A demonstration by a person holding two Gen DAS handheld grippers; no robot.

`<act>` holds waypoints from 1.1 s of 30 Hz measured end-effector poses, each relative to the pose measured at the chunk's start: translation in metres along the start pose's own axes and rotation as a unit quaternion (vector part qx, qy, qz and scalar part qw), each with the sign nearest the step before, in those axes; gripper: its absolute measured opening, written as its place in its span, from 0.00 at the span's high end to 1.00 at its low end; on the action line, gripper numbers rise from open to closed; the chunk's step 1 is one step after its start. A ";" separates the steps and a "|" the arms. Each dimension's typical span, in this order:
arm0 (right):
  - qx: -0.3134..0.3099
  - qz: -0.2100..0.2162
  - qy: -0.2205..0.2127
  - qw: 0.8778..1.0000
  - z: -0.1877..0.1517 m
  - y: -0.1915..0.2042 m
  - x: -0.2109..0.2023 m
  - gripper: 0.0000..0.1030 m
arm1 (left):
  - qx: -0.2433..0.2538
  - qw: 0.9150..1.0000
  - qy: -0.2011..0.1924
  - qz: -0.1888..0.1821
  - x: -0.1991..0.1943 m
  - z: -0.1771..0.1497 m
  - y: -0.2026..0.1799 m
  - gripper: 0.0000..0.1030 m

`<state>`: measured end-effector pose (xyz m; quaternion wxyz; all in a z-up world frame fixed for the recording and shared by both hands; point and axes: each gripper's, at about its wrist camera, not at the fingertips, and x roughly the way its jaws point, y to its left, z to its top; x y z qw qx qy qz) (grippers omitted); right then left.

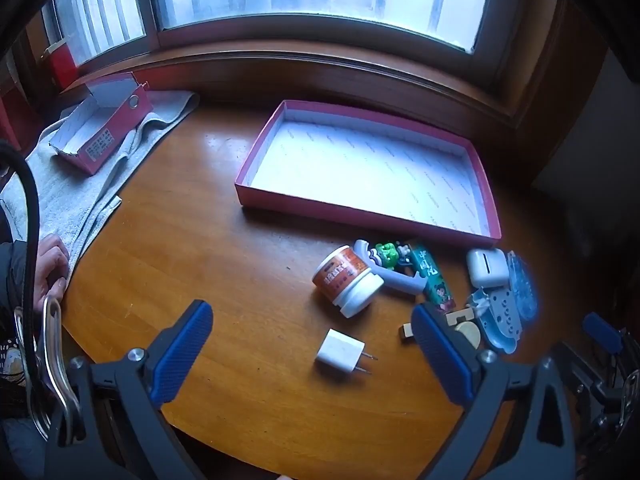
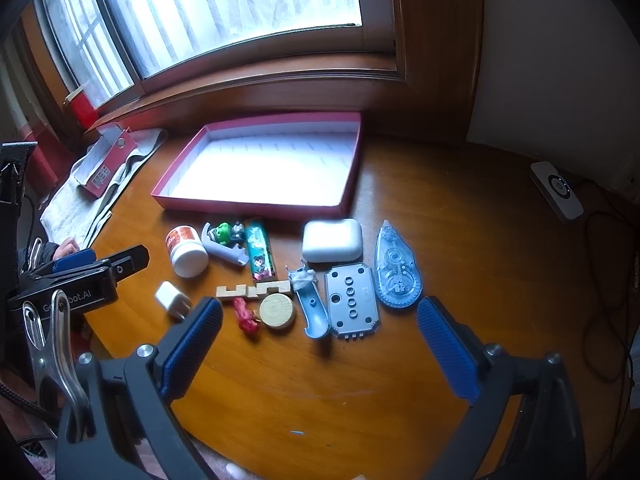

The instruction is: Organize rigid objects

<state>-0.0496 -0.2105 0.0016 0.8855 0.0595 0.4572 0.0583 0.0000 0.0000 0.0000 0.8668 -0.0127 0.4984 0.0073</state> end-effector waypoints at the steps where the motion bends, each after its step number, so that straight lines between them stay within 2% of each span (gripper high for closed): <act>1: 0.000 0.000 0.000 1.000 0.000 0.000 0.000 0.02 | 0.000 1.000 0.000 0.000 0.000 0.000 0.000 0.01; 33: 0.000 -0.001 0.001 1.000 -0.002 0.001 0.000 0.02 | 0.004 1.000 -0.005 0.002 0.001 -0.001 -0.001 0.01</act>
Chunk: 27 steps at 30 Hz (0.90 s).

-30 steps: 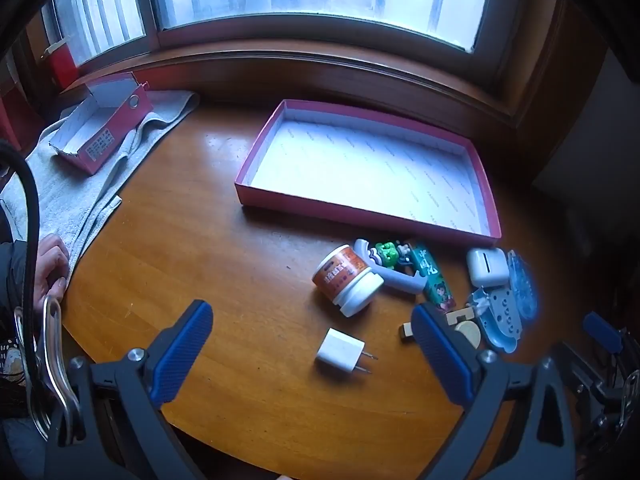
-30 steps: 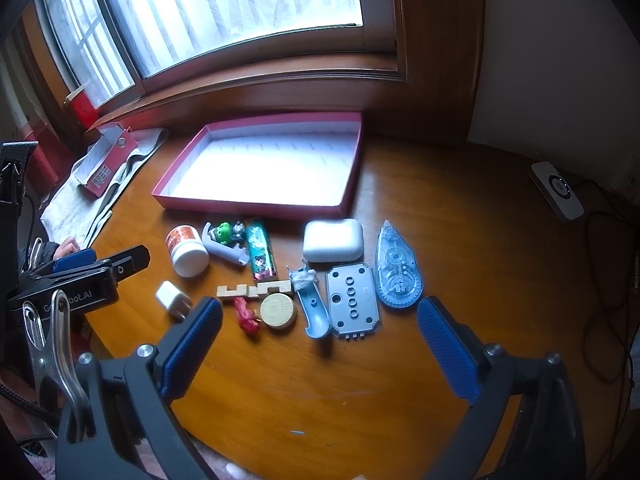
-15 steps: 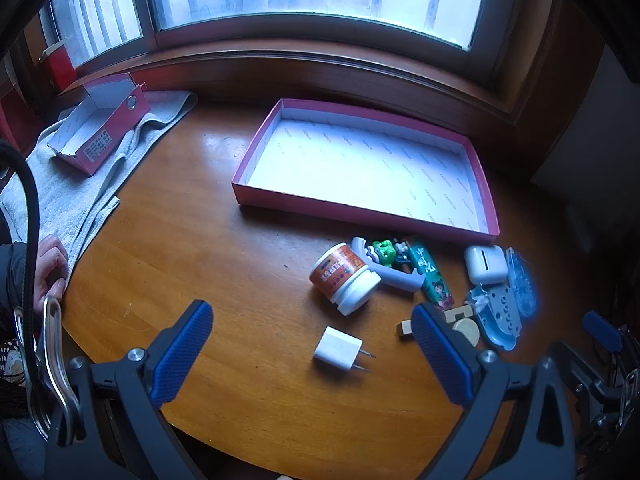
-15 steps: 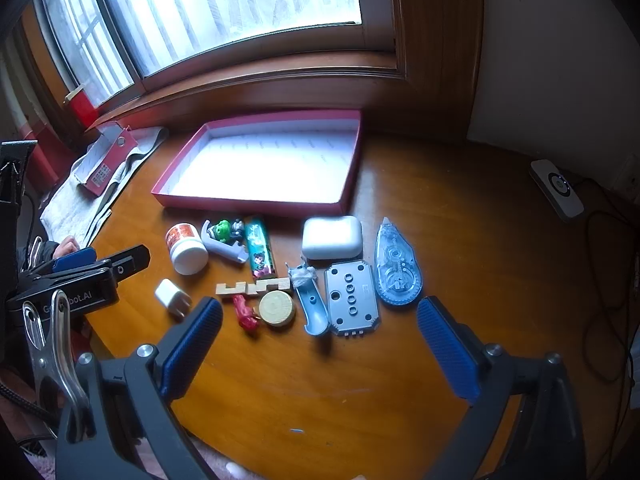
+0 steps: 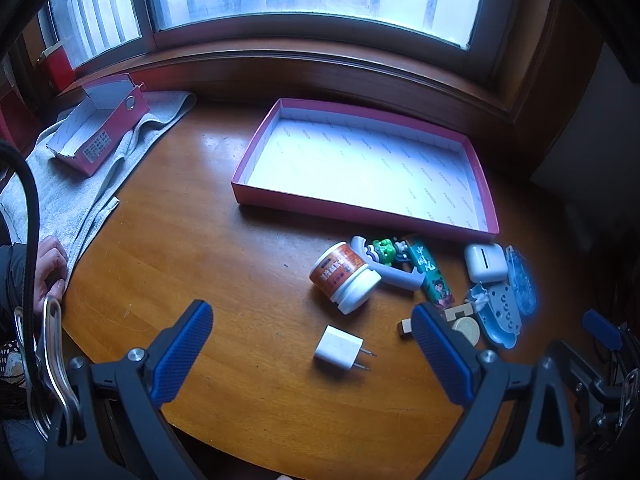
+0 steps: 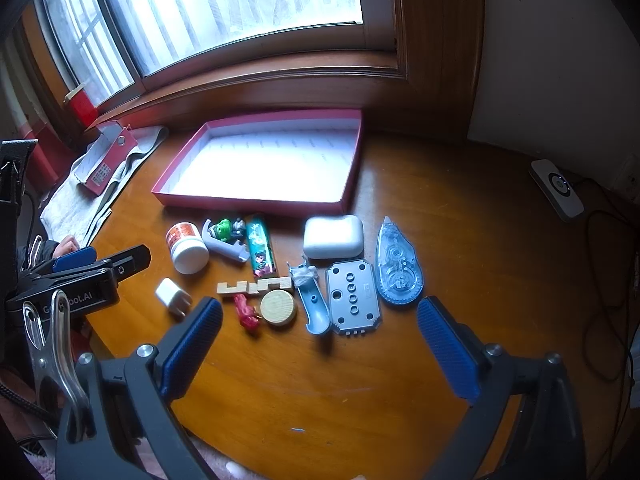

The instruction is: Organize rigid objects

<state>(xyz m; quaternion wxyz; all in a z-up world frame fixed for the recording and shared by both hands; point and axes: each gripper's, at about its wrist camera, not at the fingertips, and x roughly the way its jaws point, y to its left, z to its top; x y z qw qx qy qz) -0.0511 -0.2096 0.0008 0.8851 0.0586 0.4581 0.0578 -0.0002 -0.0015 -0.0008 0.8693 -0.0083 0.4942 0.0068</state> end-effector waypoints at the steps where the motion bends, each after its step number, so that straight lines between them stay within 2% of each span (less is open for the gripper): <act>1: 0.000 0.000 0.000 1.000 0.000 0.000 0.000 0.02 | 0.000 1.000 0.000 0.000 0.000 0.000 0.000 0.01; 12: -0.002 -0.003 -0.005 1.000 -0.001 -0.004 -0.002 0.02 | 0.007 1.000 -0.002 0.005 0.004 -0.001 -0.006 0.02; 14: -0.002 -0.005 -0.007 1.000 -0.001 -0.009 -0.003 0.02 | 0.007 1.000 0.012 0.004 0.006 -0.001 -0.005 0.06; 18: -0.002 -0.008 -0.006 1.000 -0.001 -0.021 -0.002 0.03 | 0.008 0.999 0.031 0.004 0.010 -0.001 -0.002 0.06; 27: -0.023 -0.021 0.022 0.999 0.002 -0.040 0.023 0.19 | 0.016 1.000 0.022 -0.002 0.022 0.000 0.004 0.11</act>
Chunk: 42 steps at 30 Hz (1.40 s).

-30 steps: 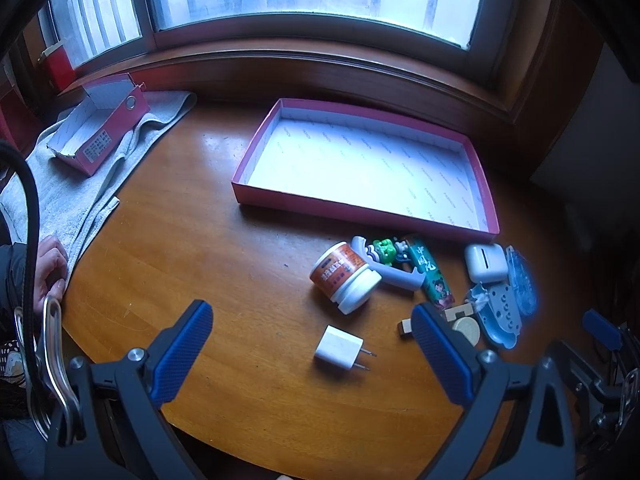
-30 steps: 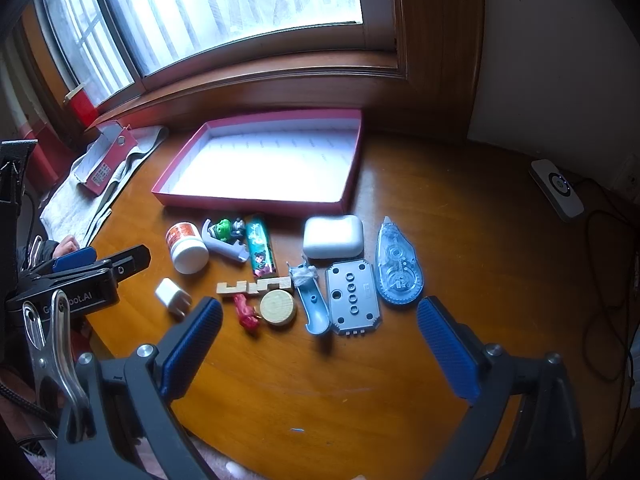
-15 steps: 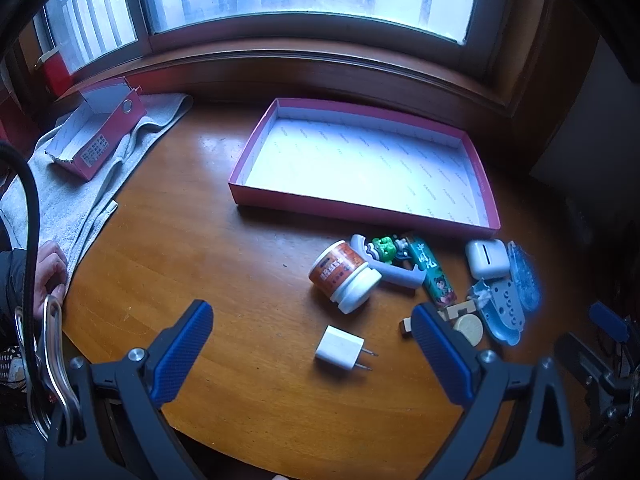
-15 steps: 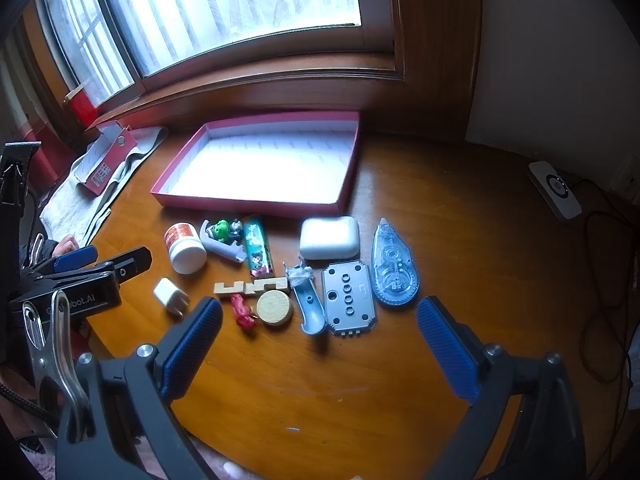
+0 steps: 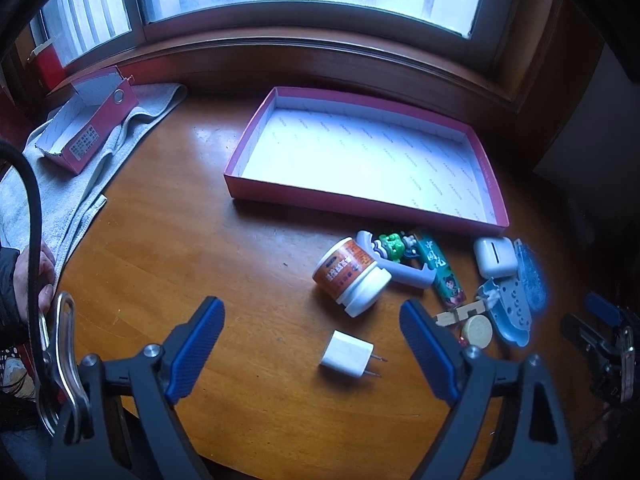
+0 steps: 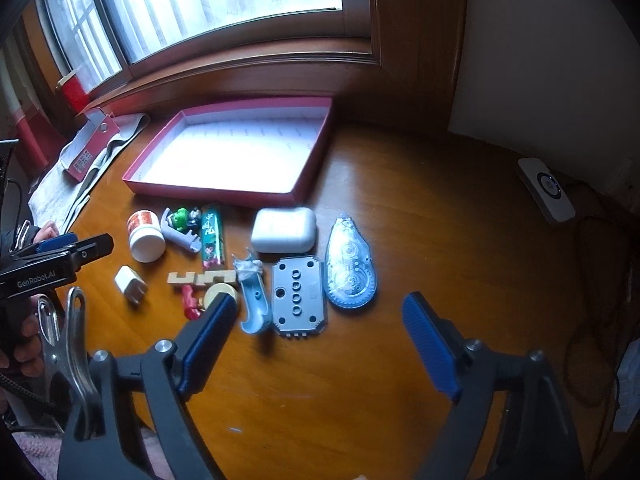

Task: Organize rigid objects
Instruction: 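Grasp the white pill bottle with the left gripper while the right grasps the blue correction tape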

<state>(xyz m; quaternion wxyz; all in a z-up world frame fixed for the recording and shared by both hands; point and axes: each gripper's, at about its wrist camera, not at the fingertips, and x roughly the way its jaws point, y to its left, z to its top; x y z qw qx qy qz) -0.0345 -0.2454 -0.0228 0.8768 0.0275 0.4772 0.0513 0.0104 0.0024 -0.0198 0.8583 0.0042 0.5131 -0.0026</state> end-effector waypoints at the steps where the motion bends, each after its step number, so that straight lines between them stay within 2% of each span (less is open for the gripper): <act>1: -0.003 -0.001 0.003 1.000 0.001 -0.001 0.003 0.20 | 0.005 1.000 0.002 0.001 0.002 -0.001 0.000 0.11; 9: -0.031 -0.001 0.006 1.000 0.010 -0.003 0.018 0.24 | 0.047 0.999 -0.011 0.009 0.012 -0.001 -0.013 0.12; 13: -0.037 -0.008 0.013 0.999 0.014 -0.008 0.028 0.30 | 0.071 0.997 -0.025 0.016 0.019 0.004 -0.024 0.12; 23: -0.057 -0.022 0.036 0.997 0.018 -0.015 0.054 0.36 | 0.081 0.997 -0.006 0.000 0.044 0.013 -0.034 0.16; 27: -0.062 -0.025 0.046 0.997 0.016 -0.017 0.064 0.39 | 0.085 0.996 -0.005 0.005 0.052 0.014 -0.033 0.17; 31: -0.057 -0.019 0.042 0.997 0.017 -0.019 0.067 0.39 | 0.087 0.996 0.001 -0.003 0.058 0.014 -0.034 0.21; 37: -0.042 -0.011 0.044 0.998 0.017 -0.023 0.066 0.39 | 0.093 0.996 0.017 -0.009 0.070 0.010 -0.037 0.34; 42: -0.035 -0.013 0.044 0.998 0.017 -0.025 0.065 0.46 | 0.081 0.996 0.017 -0.026 0.072 0.011 -0.034 0.40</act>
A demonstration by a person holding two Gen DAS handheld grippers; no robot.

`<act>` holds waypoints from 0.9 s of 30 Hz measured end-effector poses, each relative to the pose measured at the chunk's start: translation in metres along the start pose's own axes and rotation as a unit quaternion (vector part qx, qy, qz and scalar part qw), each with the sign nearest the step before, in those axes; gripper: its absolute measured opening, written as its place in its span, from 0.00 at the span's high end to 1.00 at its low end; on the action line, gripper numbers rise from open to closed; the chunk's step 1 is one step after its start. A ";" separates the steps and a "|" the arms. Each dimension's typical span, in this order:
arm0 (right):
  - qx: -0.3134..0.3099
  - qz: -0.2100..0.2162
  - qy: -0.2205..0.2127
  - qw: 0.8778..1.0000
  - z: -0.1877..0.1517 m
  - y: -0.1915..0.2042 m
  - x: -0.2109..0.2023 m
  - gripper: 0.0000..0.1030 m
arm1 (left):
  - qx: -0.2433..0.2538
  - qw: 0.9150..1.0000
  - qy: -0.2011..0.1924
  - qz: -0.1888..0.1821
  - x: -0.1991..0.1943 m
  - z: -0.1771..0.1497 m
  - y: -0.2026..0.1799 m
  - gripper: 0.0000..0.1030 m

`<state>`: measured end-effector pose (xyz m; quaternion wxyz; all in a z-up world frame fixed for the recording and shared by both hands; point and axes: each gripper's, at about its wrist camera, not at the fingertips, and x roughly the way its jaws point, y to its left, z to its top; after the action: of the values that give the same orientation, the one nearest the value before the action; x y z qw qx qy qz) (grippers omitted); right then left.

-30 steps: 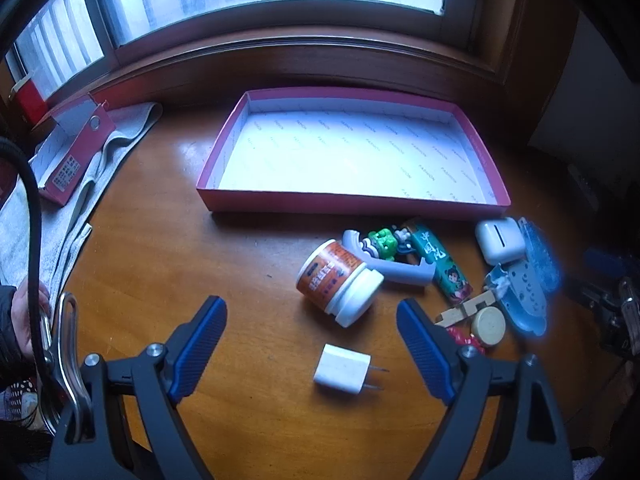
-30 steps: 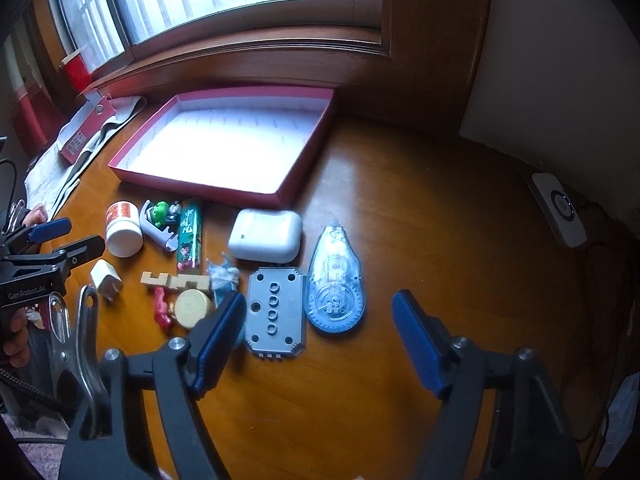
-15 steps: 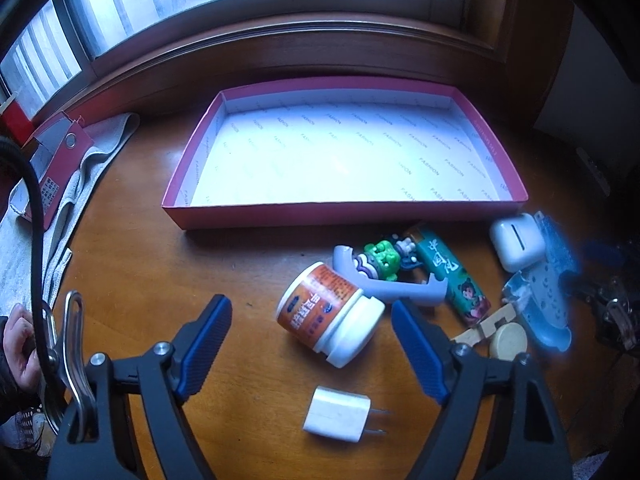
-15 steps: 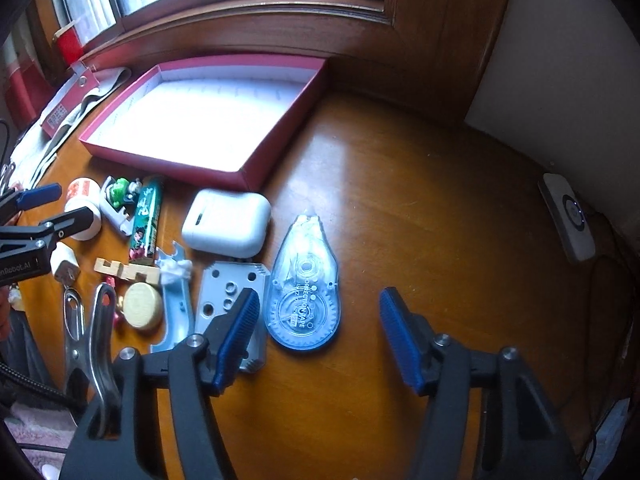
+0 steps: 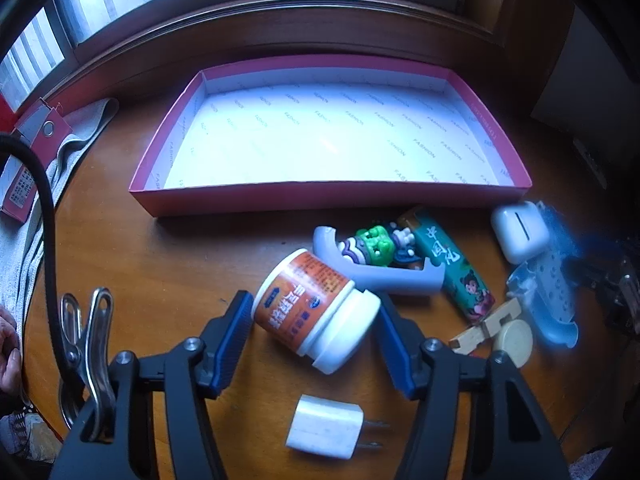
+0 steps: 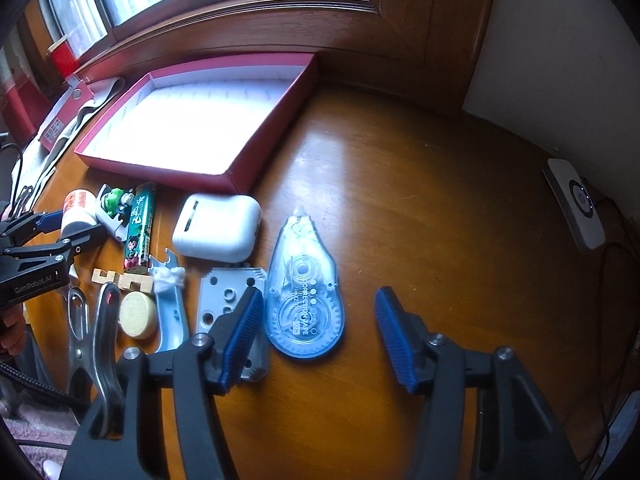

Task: Organize rigid objects
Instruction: 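Grasp the white pill bottle with the left gripper while the right grasps the blue correction tape, then carry the pill bottle and correction tape into the pink tray with both grippers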

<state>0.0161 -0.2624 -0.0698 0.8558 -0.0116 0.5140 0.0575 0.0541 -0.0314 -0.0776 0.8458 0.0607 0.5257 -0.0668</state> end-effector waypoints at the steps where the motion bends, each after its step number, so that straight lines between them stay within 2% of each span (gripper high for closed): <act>1: 0.003 0.000 -0.001 1.000 0.000 -0.001 -0.001 0.49 | -0.002 1.000 0.000 -0.004 0.000 0.000 0.001 0.42; 7: 0.032 0.004 -0.012 0.999 0.001 -0.009 -0.004 0.50 | 0.004 1.000 -0.004 -0.003 -0.001 -0.001 -0.001 0.42; 14: 0.004 0.002 -0.002 1.000 0.011 0.000 0.007 0.50 | -0.004 1.000 -0.012 -0.004 -0.008 0.000 0.003 0.43; 21: 0.021 0.021 -0.002 1.000 0.015 -0.006 0.010 0.50 | -0.019 1.000 -0.019 -0.006 -0.017 0.000 0.012 0.43; 23: 0.027 0.024 -0.003 0.999 0.015 -0.009 0.011 0.56 | -0.021 1.000 -0.020 -0.005 -0.019 -0.001 0.014 0.43; 27: 0.039 0.028 0.002 0.999 0.019 -0.014 0.012 0.60 | -0.021 0.999 -0.025 -0.004 -0.023 0.000 0.016 0.43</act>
<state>0.0398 -0.2740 -0.0723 0.8526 0.0361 0.5178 0.0609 0.0471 -0.0151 -0.0565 0.8595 0.0393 0.5060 -0.0608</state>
